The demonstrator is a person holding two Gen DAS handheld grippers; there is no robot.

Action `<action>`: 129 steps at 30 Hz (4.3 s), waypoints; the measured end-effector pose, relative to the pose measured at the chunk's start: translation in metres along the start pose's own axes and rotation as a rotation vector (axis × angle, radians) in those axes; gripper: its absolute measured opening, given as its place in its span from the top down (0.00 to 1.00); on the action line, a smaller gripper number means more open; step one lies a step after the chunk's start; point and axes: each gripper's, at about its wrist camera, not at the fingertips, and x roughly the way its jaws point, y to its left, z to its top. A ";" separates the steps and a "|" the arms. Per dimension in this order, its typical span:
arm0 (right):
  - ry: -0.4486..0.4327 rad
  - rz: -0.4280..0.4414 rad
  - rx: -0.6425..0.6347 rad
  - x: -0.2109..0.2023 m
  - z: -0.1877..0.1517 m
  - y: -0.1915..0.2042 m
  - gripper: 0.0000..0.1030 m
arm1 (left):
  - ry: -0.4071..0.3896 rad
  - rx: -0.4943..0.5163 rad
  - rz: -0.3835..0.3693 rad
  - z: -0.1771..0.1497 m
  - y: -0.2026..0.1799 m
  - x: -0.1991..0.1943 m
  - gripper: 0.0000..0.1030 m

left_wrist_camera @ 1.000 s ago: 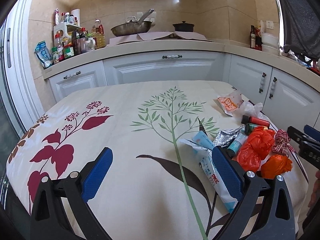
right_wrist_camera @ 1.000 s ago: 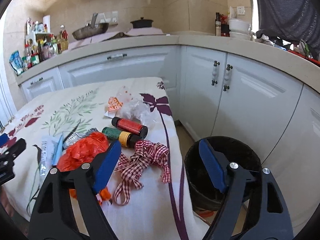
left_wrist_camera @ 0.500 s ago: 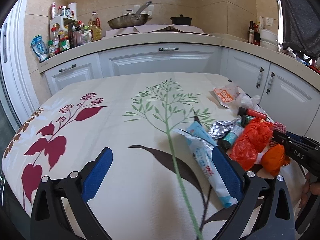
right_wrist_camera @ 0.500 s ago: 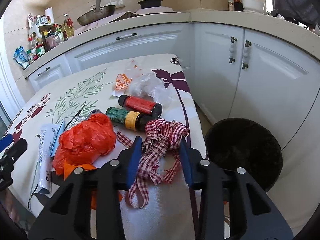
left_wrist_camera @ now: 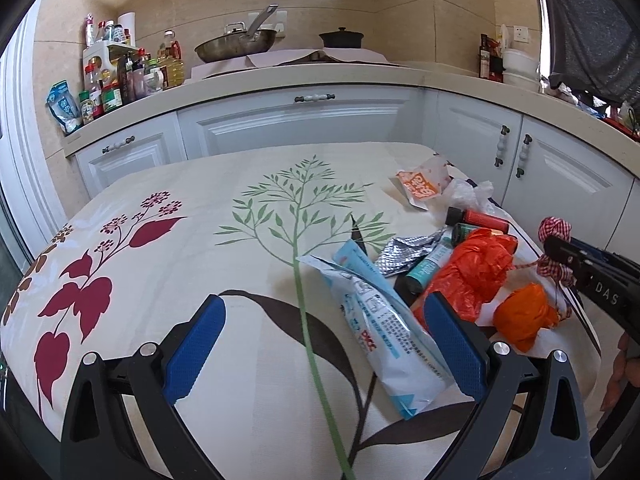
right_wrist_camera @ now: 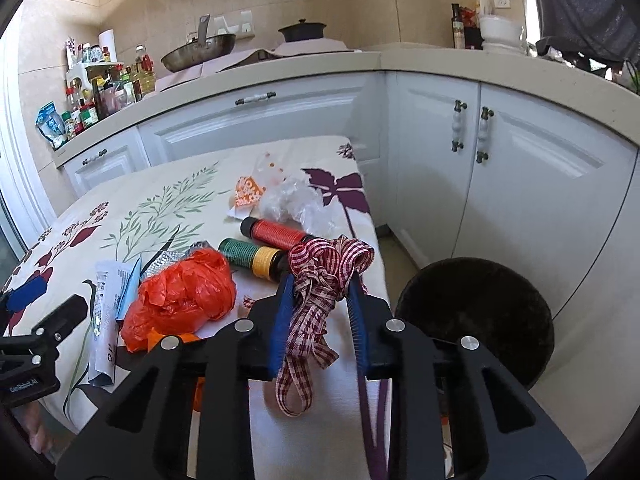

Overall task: Collect trash
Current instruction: 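Grasp the white-blue toothpaste box with the left gripper while the right gripper holds the ribbon, then carry ribbon and box to the black bin and open both grippers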

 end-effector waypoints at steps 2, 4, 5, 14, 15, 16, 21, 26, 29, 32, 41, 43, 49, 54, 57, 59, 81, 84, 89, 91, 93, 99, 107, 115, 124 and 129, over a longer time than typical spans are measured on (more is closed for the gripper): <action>-0.011 -0.016 -0.004 -0.005 0.000 -0.003 0.75 | 0.005 0.003 -0.005 -0.001 -0.004 0.000 0.06; -0.020 -0.033 -0.008 -0.010 -0.001 -0.007 0.75 | 0.012 0.009 -0.011 -0.002 -0.009 0.002 0.06; -0.023 -0.038 -0.007 -0.012 -0.001 -0.008 0.75 | 0.016 0.008 -0.012 -0.003 -0.011 0.002 0.06; -0.026 -0.049 0.033 -0.021 -0.010 -0.027 0.75 | 0.065 0.010 -0.014 -0.014 -0.021 0.011 0.07; -0.025 -0.048 0.036 -0.021 -0.011 -0.027 0.75 | 0.067 0.007 -0.013 -0.016 -0.020 0.011 0.07; -0.024 -0.046 0.037 -0.021 -0.012 -0.027 0.75 | 0.069 0.003 -0.007 -0.017 -0.019 0.010 0.07; -0.023 -0.043 0.036 -0.022 -0.014 -0.025 0.75 | 0.054 0.033 0.006 -0.021 -0.018 0.007 0.09; -0.019 -0.040 0.032 -0.023 -0.013 -0.022 0.75 | 0.091 0.050 -0.034 -0.024 -0.014 0.012 0.49; -0.015 -0.039 0.028 -0.022 -0.014 -0.019 0.75 | 0.100 0.027 -0.040 -0.025 -0.007 0.014 0.62; -0.011 -0.039 0.022 -0.021 -0.014 -0.018 0.75 | 0.087 0.018 -0.032 -0.026 0.000 0.012 0.66; -0.010 -0.035 0.008 -0.019 -0.013 -0.011 0.75 | 0.032 0.044 -0.012 -0.023 0.006 0.005 0.86; -0.017 -0.039 0.008 -0.022 -0.013 -0.011 0.75 | 0.024 0.041 -0.007 -0.021 0.008 0.004 0.86; -0.035 -0.056 0.011 -0.027 -0.011 -0.016 0.75 | -0.031 0.047 0.001 -0.011 0.009 -0.008 0.87; -0.054 -0.083 0.012 -0.033 -0.006 -0.025 0.75 | -0.073 0.061 -0.024 0.002 0.001 -0.017 0.87; -0.067 -0.107 0.018 -0.038 -0.004 -0.034 0.75 | -0.087 0.072 -0.057 0.011 -0.009 -0.020 0.87; -0.073 -0.126 0.021 -0.040 -0.002 -0.042 0.75 | -0.098 0.086 -0.081 0.017 -0.018 -0.021 0.87; -0.113 -0.302 0.076 -0.051 0.010 -0.140 0.75 | -0.155 0.229 -0.297 0.067 -0.167 -0.007 0.87; -0.113 -0.304 0.088 -0.049 0.009 -0.152 0.75 | -0.146 0.248 -0.308 0.068 -0.190 -0.003 0.87; -0.111 -0.304 0.104 -0.045 0.010 -0.169 0.75 | -0.129 0.276 -0.315 0.070 -0.224 0.006 0.87; -0.108 -0.304 0.112 -0.042 0.009 -0.176 0.75 | -0.115 0.281 -0.316 0.070 -0.233 0.011 0.87; -0.104 -0.305 0.121 -0.039 0.008 -0.184 0.75 | -0.104 0.288 -0.312 0.070 -0.243 0.016 0.87; -0.091 -0.305 0.146 -0.030 0.009 -0.204 0.75 | -0.061 0.289 -0.304 0.070 -0.264 0.033 0.87; -0.073 -0.297 0.156 -0.012 0.011 -0.216 0.75 | -0.034 0.284 -0.289 0.070 -0.287 0.052 0.87; -0.043 -0.285 0.169 0.013 0.009 -0.227 0.73 | 0.012 0.280 -0.262 0.067 -0.296 0.076 0.78; -0.034 -0.289 0.197 0.028 0.009 -0.236 0.58 | 0.036 0.246 -0.249 0.068 -0.294 0.089 0.52; -0.031 -0.299 0.208 0.026 0.008 -0.237 0.58 | 0.026 0.234 -0.256 0.072 -0.290 0.083 0.44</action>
